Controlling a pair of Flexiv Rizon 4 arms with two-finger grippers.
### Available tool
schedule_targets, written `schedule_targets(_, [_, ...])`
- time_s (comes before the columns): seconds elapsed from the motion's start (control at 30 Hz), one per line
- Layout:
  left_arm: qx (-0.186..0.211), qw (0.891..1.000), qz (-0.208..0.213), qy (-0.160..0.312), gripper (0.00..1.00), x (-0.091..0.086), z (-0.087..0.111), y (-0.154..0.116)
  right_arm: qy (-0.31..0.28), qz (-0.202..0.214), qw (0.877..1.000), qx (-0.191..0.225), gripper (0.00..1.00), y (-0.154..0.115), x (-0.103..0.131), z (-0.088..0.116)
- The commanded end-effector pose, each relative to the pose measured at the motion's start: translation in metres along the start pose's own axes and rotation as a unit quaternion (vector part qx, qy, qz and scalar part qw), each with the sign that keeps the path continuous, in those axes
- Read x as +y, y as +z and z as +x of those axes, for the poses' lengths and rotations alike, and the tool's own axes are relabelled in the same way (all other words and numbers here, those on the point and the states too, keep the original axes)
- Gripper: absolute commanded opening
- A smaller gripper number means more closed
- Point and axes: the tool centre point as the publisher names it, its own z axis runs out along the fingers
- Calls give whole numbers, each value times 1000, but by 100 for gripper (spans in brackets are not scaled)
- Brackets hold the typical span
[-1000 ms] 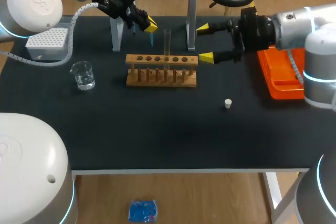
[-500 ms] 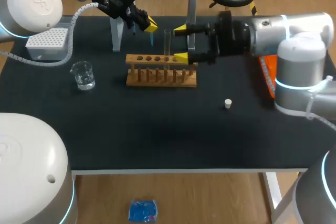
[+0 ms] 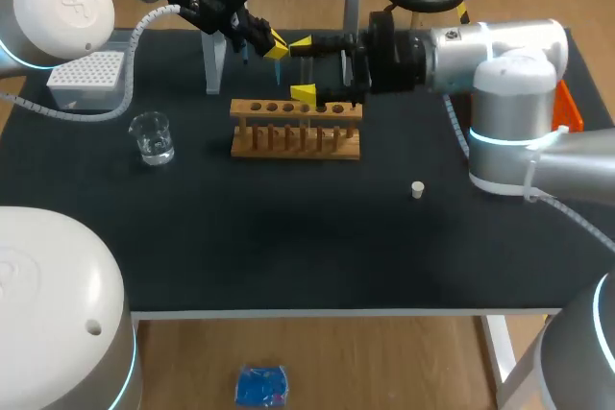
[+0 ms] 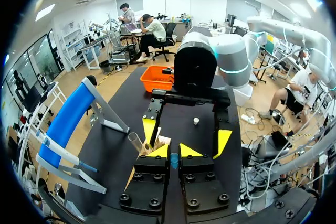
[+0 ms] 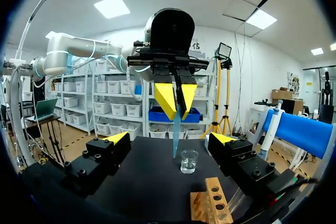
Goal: Invert the test tube, pick up the pipette, mount the tip to pipette, aspirate from beaker and dispense into the tube, eject the tip, return the pipette, and cap with the stopper.
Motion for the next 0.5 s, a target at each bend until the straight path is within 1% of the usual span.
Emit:
schedule_targets(0.03, [1,1000,-1,0,0,0,0,-1,2,-6,1000,7,100,7,-5,-6])
schedule_targets(0.5, [1,1000,-1,0,0,0,0,-1,12,-28,999,20,100,25,2,-9])
